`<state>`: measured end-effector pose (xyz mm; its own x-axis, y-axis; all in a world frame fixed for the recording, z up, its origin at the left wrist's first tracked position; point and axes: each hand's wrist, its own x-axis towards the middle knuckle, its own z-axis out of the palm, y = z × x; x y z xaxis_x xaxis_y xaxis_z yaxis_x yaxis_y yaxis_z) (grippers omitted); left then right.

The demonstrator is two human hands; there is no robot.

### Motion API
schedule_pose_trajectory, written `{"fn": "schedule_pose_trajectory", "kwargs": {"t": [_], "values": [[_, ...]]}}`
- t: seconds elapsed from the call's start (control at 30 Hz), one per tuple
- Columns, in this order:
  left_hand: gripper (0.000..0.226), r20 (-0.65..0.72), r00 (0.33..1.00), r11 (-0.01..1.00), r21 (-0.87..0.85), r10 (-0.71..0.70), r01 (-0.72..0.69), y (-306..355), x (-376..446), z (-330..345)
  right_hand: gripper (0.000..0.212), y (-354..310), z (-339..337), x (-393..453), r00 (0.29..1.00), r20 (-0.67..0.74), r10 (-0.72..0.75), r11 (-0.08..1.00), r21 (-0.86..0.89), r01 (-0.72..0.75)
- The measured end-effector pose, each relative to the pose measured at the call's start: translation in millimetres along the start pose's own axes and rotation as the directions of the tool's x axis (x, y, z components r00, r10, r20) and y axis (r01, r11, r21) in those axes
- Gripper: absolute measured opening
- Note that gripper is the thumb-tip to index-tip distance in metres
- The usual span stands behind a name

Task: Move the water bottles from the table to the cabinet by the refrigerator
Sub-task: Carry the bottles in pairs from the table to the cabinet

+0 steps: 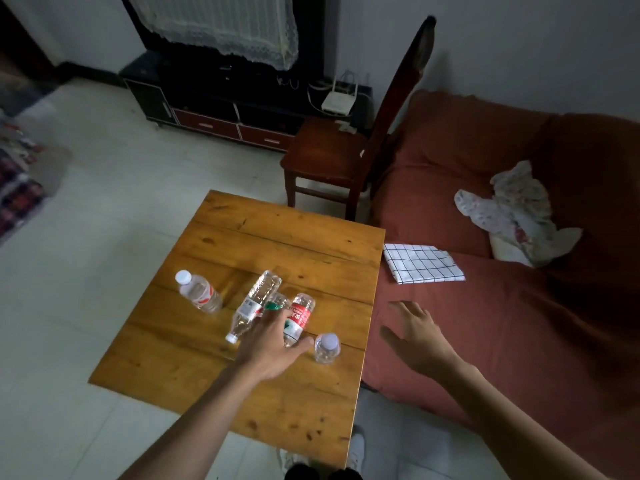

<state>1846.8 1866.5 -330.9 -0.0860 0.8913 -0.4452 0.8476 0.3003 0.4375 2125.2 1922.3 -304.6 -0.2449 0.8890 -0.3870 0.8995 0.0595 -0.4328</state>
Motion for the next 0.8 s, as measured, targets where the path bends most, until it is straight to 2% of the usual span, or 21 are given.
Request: {"fn": "schedule_pose_trajectory", "kwargs": {"t": [0.2,0.4,0.67,0.8], "values": [[0.076,0.061,0.998,1.0,-0.022,-0.014,0.016,-19.0,15.3,41.5,0.061,15.2,39.0,11.9,0.998,0.057,0.002,1.0,-0.025,-0.001],[0.055,0.062,0.994,0.996,0.006,-0.091,0.091,-66.3,36.9,83.8,0.066,17.3,89.5,30.7,0.991,0.129,-0.039,0.999,0.0,0.04],[0.049,0.081,0.994,0.986,0.152,-0.074,0.061,-116.1,62.3,139.0,0.073,29.2,133.0,57.3,0.994,0.108,-0.02,0.996,0.084,0.011],[0.055,0.133,0.986,0.981,0.181,-0.098,0.073,-128.1,66.2,167.0,0.077,40.4,148.3,60.3,0.989,0.145,0.014,0.997,0.079,-0.026]]}}
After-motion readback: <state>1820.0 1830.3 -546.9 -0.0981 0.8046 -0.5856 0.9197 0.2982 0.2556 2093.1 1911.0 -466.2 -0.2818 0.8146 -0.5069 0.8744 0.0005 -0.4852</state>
